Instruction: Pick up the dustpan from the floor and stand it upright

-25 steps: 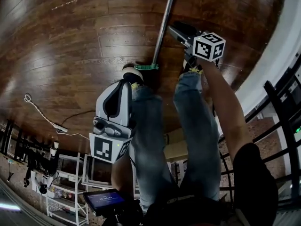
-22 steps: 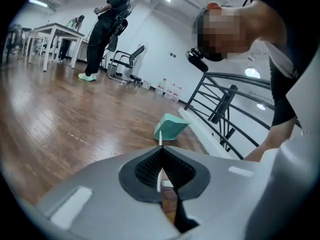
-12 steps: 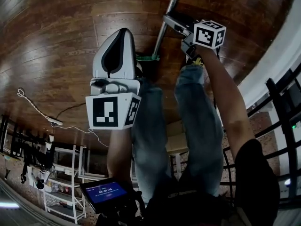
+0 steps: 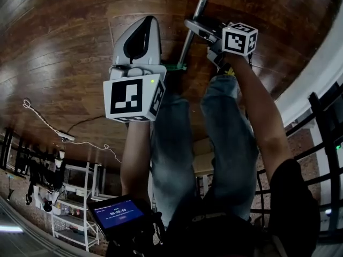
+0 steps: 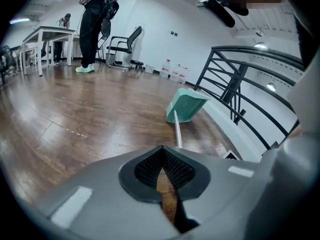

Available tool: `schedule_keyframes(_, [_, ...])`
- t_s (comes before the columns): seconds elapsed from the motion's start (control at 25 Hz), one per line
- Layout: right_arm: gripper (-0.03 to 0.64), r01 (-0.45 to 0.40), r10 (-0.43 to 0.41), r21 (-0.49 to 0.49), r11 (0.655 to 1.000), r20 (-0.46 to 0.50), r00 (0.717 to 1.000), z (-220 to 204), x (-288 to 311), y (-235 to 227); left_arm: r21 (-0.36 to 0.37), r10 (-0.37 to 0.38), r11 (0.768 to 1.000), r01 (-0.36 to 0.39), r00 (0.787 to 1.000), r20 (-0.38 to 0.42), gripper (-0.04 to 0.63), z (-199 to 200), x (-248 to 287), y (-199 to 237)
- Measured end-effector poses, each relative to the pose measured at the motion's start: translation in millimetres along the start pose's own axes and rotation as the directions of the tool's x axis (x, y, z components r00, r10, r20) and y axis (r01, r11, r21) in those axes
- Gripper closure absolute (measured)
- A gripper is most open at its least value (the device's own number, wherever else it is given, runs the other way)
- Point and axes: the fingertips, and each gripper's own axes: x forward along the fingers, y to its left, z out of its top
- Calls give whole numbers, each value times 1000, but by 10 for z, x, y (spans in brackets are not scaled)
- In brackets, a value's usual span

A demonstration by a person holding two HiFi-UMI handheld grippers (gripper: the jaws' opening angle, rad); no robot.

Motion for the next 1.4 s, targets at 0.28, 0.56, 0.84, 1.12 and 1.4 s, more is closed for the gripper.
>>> schedule_keyframes(0.28, [483,-9,9,-1,1000,2,1000,-46,-32,-43,109,10,994,-8,1000,-18,578,-128,336,15])
schedule_keyframes(0.56, [523,-28,28,-26,999,-9,1000,-39,-21,-21,90,25,996,-11,987,-158,578,-746,728,178])
schedule_keyframes(0.84, [525,-55,55,31,998,-13,998,33,-105,181,117,31,993,-8,980,-199,578,-734,631,174])
schedule_keyframes(1.12, [522,-89,78,276,957,51,996,131,-617,1132,90,27,996,-12,987,-158,578,54,-288,-279])
schedule_keyframes(1.4, [506,-98,64,504,858,86,994,43,-1187,2128,121,17,993,-3,993,-119,578,963,-1169,-684])
